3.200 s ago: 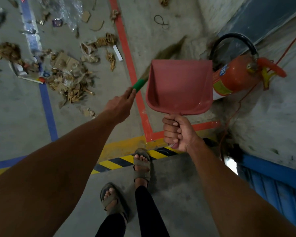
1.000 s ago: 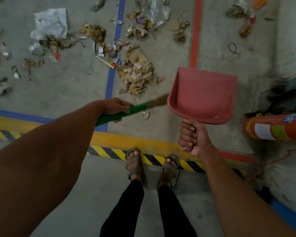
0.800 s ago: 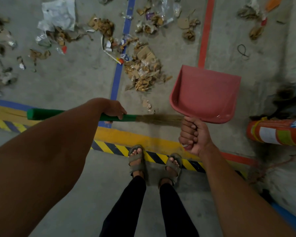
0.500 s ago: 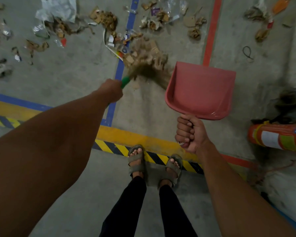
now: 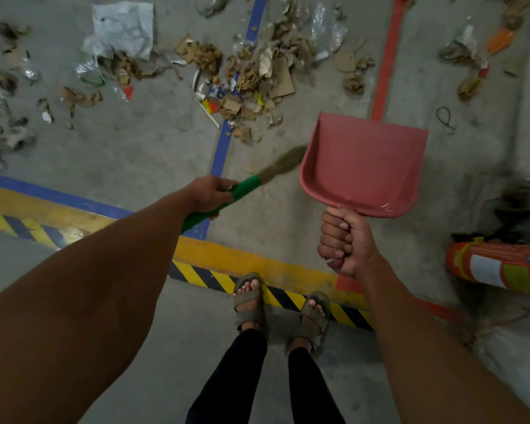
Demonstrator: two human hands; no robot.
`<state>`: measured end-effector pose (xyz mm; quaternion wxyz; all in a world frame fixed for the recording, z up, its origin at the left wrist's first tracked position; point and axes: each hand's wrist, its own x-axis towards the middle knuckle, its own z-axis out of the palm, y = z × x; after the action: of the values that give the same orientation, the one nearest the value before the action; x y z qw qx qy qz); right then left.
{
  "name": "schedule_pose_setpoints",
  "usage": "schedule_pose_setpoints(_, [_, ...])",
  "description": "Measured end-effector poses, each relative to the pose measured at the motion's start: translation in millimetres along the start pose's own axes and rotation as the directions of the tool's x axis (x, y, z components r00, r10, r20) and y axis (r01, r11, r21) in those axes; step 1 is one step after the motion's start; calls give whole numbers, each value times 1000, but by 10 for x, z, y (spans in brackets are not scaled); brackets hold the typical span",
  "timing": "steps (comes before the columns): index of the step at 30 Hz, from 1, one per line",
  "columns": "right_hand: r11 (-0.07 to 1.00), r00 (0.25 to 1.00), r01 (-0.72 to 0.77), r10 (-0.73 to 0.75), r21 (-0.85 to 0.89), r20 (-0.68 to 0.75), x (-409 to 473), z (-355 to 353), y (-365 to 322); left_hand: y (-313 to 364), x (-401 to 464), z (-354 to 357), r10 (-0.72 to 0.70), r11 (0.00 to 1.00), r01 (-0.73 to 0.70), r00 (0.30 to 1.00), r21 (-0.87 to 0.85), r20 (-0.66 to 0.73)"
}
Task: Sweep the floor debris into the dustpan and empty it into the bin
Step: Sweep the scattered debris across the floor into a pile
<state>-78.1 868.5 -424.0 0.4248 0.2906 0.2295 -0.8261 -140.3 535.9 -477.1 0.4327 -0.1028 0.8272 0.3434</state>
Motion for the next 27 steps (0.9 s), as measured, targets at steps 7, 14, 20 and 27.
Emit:
schedule_pose_setpoints(7, [1000, 1000, -13, 13, -10, -12, 88, -34, 62, -106, 220, -189, -239, 932, 256, 966, 256, -97])
schedule_pose_setpoints(14, [999, 999, -32, 32, -5, -1, 226, 27, 225, -98, 392, -465, -124, 931, 277, 854, 238, -506])
schedule_pose_setpoints(20, [999, 999, -32, 32, -15, -7, 304, 210, 235, -284, 158, -494, -8, 998, -24, 881, -62, -472])
schedule_pose_setpoints(27, [999, 999, -36, 37, -26, 28, 381, 326, 131, -480, -48, -149, 10, 965, -81, 962, -249, -273])
